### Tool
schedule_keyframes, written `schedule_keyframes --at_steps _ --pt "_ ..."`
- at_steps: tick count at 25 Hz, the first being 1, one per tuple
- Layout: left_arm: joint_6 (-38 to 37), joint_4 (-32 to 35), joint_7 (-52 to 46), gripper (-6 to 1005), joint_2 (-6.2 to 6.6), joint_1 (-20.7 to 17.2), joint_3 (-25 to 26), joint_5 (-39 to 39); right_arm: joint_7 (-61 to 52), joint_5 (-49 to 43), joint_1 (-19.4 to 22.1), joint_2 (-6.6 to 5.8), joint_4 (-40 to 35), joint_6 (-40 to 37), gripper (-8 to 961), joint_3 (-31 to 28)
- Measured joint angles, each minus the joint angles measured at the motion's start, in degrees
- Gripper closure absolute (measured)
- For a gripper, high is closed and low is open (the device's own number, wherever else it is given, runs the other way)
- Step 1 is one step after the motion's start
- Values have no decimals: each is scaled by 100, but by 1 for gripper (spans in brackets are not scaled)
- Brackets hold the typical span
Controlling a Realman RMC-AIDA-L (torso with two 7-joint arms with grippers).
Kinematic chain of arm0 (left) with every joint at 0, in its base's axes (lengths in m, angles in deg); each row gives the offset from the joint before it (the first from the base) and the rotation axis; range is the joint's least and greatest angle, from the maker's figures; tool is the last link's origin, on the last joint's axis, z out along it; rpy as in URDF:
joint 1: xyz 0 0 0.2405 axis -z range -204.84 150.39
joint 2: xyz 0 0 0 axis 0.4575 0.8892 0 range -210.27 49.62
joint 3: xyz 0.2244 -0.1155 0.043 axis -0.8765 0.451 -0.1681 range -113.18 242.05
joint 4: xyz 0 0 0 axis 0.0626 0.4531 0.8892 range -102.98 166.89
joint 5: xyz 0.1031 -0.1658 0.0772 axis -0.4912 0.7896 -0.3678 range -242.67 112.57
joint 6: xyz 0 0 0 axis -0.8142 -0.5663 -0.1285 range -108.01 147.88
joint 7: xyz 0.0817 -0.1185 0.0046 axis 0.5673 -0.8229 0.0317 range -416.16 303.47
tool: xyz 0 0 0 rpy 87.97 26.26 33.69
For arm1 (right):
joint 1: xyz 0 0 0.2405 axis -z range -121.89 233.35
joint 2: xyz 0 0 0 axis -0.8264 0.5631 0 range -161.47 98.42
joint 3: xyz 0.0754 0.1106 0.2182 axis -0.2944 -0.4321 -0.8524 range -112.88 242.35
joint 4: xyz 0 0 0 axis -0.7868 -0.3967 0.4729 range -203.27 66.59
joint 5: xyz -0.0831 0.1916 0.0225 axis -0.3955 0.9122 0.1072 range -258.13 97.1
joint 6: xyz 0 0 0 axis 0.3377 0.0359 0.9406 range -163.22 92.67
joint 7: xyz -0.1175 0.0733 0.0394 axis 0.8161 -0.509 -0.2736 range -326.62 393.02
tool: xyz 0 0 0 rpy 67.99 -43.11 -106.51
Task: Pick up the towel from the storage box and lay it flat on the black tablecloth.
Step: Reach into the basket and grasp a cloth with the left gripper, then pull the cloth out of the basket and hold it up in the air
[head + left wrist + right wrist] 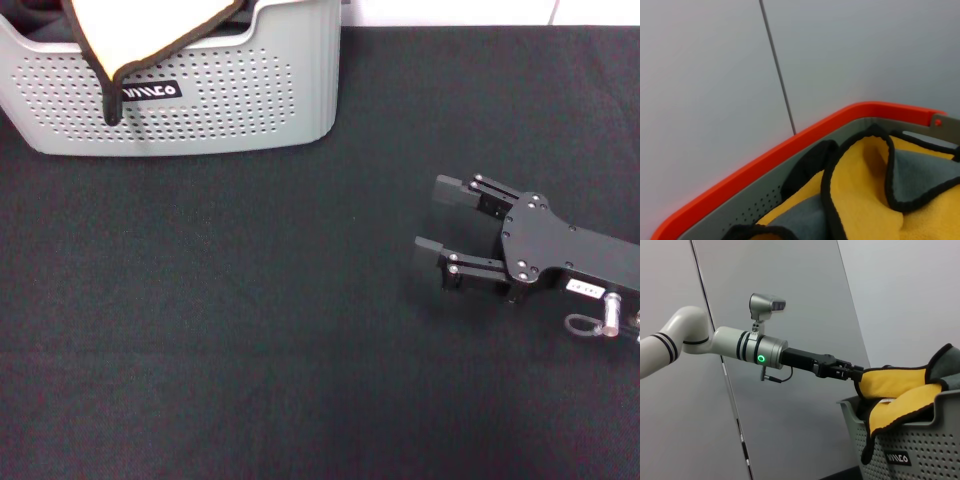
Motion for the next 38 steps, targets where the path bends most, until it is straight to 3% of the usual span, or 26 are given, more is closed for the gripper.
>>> schedule_keyframes --at_steps 20,27,31,36,38 --pt "39 -422 8 718 125 72 1 37 129 33 50 40 5 25 121 -71" --pt "29 -377 28 945 122 3 0 331 139 34 61 53 22 14 124 -71" --pt "9 -369 34 960 139 -127 4 1013 176 33 102 53 13 -8 126 -101" --pt "-565 -347 263 978 171 -439 230 2966 450 35 182 86 -39 -74 129 -219" --pt "-824 -344 288 980 197 -547 279 3645 978 13 370 160 -460 -180 130 -232"
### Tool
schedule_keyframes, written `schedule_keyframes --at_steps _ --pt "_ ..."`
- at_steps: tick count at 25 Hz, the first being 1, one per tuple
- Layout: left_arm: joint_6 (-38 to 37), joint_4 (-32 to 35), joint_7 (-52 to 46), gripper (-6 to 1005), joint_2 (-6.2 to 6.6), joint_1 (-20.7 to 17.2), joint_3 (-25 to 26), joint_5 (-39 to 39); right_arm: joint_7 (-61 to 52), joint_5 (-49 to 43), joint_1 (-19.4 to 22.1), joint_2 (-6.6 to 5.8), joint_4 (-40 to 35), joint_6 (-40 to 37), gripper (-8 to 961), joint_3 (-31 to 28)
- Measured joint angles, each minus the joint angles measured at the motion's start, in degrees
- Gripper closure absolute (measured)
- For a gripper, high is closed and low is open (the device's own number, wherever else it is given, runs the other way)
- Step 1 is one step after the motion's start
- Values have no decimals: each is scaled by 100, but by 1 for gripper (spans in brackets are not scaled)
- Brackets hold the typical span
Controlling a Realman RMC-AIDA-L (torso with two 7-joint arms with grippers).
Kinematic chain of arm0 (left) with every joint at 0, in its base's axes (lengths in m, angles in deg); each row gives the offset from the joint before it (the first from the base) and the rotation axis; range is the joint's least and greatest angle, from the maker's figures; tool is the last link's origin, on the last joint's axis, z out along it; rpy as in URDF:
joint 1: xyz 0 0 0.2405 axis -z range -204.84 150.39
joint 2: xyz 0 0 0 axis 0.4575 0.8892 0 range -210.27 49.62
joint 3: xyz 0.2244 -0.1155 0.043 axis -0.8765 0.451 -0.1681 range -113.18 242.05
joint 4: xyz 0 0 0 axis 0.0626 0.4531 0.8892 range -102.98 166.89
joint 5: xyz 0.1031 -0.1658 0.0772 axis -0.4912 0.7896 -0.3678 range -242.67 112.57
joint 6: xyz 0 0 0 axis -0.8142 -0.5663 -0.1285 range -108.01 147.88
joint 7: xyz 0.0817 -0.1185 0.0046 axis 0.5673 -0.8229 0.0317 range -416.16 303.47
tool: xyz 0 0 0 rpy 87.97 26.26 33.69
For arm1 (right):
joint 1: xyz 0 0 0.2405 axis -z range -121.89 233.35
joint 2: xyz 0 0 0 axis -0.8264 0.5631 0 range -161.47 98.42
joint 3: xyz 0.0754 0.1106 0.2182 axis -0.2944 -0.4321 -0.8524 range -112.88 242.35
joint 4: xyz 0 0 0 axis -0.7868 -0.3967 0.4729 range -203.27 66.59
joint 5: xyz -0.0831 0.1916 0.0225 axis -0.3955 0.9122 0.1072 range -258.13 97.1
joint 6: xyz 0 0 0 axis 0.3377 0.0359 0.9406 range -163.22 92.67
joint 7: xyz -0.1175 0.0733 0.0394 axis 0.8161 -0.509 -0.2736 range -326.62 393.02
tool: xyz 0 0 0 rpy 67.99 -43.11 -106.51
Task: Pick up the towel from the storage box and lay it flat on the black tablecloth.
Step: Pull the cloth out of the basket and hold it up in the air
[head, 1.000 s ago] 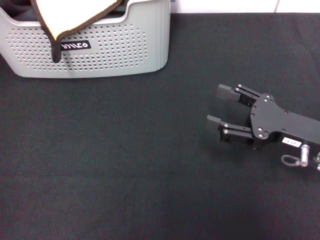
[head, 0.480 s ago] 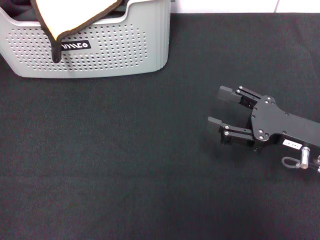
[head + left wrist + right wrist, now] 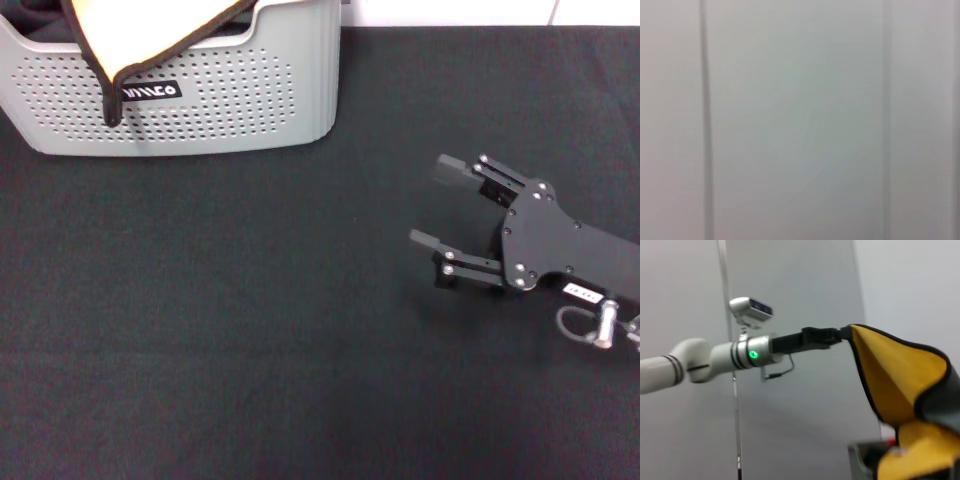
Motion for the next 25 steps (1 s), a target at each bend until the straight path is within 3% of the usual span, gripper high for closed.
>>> schedule_keyframes --at_steps 3,8,12,18,25 --pt "-335 25 -97 982 33 -64 -28 542 635 -23 222 74 -486 174 131 1" --pt "-538 132 -260 982 -47 -46 -36 589 1983 198 600 146 -1781 1883 150 223" --pt "-626 148 -273 984 -126 -11 -47 604 3476 1465 426 147 -2228 3107 175 907" --pt "-808 147 -434 987 -199 -2 -210 1066 5469 3859 -147 147 -2171 3279 199 2078" --pt "-1677 129 -1341 987 -194 -31 -284 2733 5828 4177 -72 147 -2191 2963 200 2748"
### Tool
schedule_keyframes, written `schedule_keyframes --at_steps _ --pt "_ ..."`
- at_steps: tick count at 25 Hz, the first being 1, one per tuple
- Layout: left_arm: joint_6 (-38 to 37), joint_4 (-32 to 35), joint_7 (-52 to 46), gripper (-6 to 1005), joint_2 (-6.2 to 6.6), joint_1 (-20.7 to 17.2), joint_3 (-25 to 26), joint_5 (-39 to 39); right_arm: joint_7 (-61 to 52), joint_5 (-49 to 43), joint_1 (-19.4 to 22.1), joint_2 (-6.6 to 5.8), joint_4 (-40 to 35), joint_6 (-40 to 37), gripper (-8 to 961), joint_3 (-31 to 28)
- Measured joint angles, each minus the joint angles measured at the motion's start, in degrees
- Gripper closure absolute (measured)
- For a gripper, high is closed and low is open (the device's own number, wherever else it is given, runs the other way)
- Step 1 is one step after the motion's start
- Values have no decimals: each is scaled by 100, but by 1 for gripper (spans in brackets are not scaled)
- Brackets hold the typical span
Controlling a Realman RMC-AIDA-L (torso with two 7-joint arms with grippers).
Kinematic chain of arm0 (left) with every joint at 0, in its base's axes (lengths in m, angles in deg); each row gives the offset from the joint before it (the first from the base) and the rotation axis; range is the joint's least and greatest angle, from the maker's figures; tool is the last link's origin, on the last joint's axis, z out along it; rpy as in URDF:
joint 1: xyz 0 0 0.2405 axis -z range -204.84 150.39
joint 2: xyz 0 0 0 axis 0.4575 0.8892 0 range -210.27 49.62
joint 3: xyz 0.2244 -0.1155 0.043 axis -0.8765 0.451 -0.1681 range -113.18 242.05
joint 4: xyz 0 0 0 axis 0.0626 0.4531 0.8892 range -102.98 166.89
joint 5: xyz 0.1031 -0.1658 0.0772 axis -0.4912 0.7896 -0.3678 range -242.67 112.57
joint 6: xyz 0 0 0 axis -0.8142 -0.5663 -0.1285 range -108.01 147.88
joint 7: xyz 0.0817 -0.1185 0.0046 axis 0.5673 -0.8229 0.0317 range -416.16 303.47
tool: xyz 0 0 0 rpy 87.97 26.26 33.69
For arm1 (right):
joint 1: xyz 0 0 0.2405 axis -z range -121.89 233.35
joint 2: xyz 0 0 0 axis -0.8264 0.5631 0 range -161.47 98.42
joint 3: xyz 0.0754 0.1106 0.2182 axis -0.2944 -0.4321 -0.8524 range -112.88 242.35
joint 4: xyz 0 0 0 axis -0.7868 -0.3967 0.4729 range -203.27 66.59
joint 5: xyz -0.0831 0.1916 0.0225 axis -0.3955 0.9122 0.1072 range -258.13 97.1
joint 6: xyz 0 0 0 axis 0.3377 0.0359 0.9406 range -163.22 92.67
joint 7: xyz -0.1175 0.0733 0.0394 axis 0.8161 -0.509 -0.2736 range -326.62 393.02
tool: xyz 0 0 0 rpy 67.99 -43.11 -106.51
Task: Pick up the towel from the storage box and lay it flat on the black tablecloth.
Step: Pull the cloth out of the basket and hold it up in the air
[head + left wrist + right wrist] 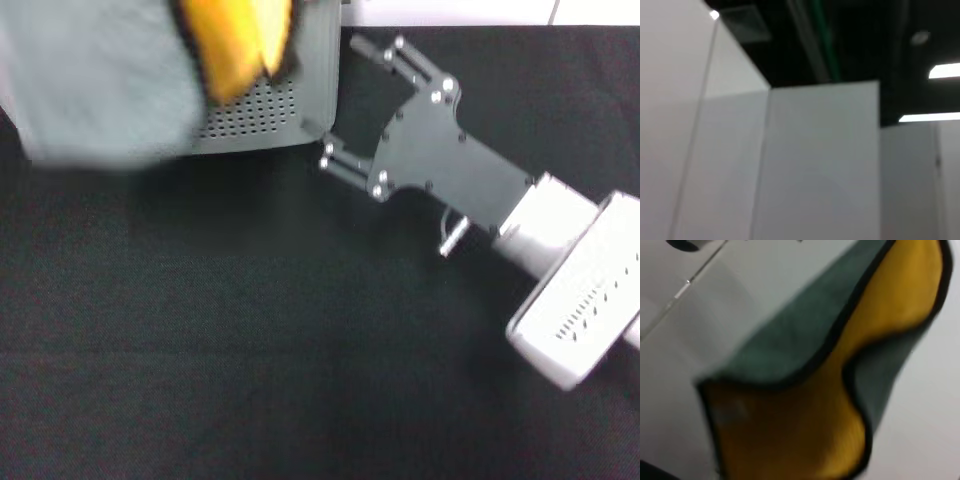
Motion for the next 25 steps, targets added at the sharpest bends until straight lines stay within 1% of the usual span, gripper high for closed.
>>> schedule_keyframes --at_steps 3,6,10,13,15,18,21,25 --pt "-82 9 -316 987 -19 -9 -80 378 -4 32 167 0 27 -105 201 233" --pt "-109 2 -426 988 -40 -72 -154 344 -31 31 386 0 48 -276 201 530" --pt "-246 -225 -279 988 -95 -200 -350 -282 -36 -1 964 0 125 -735 202 841" --pt "-403 -600 99 988 -205 -364 -569 -895 -81 -5 1369 -3 251 -1033 209 961" --pt "-419 -890 413 988 -276 -458 -697 -1168 -213 -7 1540 -16 298 -1136 214 1006" --pt "-439 -1505 1158 988 -352 -505 -857 -1712 -571 1 1608 -26 433 -1188 221 1019" --pt "-469 -1980 1844 988 -370 -391 -1032 -2200 -1024 28 1584 -26 611 -1248 227 979" --pt "-488 -2322 2442 988 -372 -232 -1243 -2613 -1807 36 1476 -45 1026 -1623 237 849"
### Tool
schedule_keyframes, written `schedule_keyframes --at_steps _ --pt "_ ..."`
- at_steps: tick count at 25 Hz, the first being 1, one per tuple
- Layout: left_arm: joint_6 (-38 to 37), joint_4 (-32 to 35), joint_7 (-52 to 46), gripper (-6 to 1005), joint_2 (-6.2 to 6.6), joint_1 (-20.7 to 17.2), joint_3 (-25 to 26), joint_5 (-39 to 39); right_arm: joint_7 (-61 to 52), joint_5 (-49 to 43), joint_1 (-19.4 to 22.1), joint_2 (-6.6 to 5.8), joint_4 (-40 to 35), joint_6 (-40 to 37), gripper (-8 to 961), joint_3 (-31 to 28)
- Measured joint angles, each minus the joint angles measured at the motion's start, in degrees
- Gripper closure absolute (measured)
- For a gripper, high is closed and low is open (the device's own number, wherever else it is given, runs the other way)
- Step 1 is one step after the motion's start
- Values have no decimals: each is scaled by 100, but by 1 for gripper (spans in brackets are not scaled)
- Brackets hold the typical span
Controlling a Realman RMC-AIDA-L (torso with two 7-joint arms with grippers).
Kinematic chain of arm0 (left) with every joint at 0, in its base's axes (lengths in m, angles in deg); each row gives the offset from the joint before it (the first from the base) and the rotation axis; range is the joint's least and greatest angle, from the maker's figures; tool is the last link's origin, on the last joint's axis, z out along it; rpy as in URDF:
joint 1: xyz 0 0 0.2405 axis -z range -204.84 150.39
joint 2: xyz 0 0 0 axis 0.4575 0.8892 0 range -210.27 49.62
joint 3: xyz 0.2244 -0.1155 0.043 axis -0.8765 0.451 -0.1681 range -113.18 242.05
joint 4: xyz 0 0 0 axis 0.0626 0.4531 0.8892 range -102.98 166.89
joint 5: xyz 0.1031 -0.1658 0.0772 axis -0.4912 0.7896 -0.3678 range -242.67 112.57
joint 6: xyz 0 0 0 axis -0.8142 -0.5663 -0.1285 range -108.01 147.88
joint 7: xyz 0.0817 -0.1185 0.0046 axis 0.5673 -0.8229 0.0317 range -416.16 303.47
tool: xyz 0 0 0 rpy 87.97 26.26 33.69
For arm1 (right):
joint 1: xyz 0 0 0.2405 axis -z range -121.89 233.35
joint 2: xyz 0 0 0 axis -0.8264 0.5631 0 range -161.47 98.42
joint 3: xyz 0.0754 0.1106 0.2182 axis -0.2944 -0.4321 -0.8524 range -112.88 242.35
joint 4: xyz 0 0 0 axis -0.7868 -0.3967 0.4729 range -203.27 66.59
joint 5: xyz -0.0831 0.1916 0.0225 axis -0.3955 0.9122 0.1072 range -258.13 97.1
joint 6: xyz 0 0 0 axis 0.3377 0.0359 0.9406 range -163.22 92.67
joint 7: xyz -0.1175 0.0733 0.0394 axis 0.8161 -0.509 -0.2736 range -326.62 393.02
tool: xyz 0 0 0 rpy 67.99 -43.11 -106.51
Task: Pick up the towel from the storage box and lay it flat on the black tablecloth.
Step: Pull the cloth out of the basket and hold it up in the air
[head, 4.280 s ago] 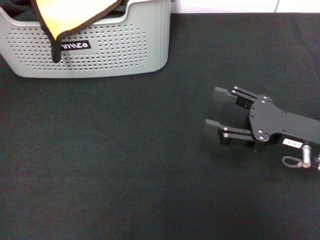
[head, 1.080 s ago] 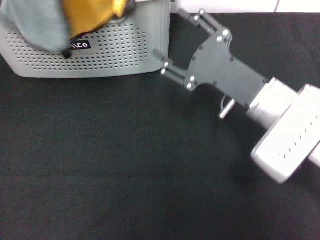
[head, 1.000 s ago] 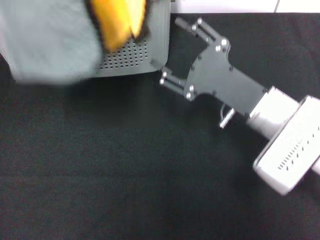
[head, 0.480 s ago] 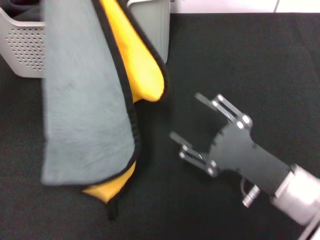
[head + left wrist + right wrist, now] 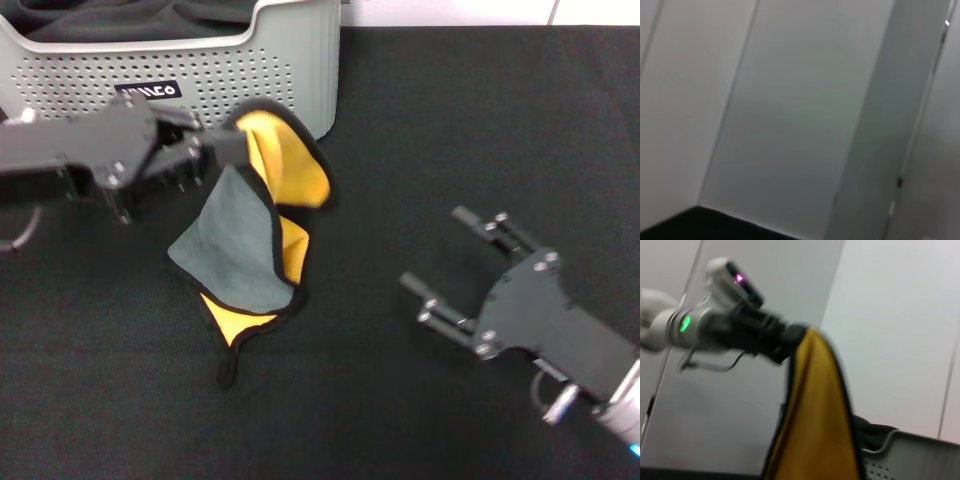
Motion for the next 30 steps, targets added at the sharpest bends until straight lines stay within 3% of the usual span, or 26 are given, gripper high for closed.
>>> schedule_keyframes --at_steps 4,7,12,15,22,30 --pt "-213 -61 289 988 26 56 -254 -135 -1267 -32 -294 -54 776 -712 246 -196" --pt "-386 -40 356 989 61 57 -347 -118 -2274 -71 -743 -100 1605 -1275 253 -197" --pt "-460 -40 356 989 101 -16 -288 309 -3175 -513 -1381 -177 2363 -1479 265 -187" --pt "-464 -40 332 989 128 -24 -315 580 -3332 -644 -1664 -182 2394 -1277 272 -189" --pt "-543 -62 280 989 134 -7 -374 655 -3434 -931 -2421 -25 2279 -58 288 -168" --pt "-543 -81 280 989 116 34 -436 835 -3713 -1239 -2895 -5 2079 510 323 -147"
